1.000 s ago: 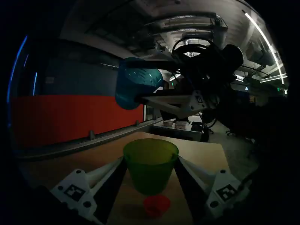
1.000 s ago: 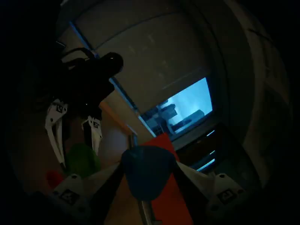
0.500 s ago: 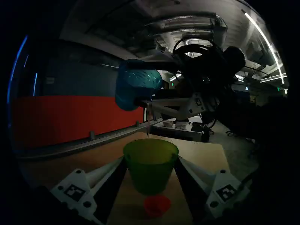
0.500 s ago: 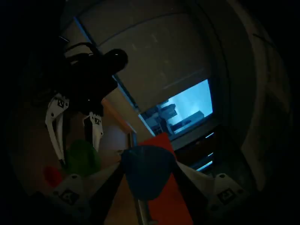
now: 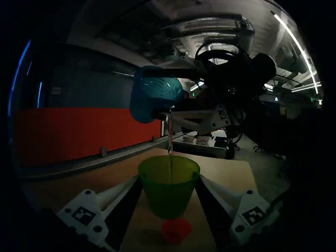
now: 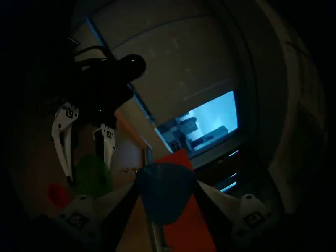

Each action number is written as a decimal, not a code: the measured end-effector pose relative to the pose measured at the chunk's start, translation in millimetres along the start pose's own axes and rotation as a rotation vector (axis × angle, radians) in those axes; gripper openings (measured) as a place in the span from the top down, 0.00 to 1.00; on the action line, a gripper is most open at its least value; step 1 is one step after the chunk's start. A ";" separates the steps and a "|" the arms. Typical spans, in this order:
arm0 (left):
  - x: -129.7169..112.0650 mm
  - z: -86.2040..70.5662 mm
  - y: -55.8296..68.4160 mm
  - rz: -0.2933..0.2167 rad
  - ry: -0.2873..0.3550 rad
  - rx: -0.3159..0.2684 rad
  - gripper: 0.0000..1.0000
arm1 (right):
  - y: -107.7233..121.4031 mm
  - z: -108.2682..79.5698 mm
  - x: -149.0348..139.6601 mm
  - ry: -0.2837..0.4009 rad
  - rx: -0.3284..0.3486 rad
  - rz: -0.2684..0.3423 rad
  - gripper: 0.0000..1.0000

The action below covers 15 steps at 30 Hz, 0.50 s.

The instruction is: Pour water

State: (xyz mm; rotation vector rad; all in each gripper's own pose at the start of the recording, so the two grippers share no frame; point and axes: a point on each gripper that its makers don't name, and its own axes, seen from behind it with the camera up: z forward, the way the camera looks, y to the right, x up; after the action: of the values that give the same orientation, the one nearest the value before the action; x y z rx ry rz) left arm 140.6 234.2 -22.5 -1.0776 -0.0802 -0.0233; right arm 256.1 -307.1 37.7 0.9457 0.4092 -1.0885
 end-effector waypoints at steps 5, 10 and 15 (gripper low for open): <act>0.0 0.5 0.9 0.002 -0.002 0.000 0.15 | 1.8 0.0 -0.9 -0.002 -0.002 -0.008 0.06; 0.0 1.3 2.0 0.002 -0.002 -0.003 0.15 | 2.9 -0.6 -1.0 0.000 -0.005 -0.011 0.06; 0.3 1.3 2.0 0.002 -0.001 -0.002 0.15 | 4.8 -1.1 -0.6 -0.001 -0.008 -0.022 0.06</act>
State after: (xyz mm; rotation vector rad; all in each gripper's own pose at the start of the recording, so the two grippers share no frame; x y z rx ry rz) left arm 140.9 236.3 -23.6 -1.0796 -0.0800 -0.0207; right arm 260.3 -305.2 39.7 0.9352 0.4242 -1.1062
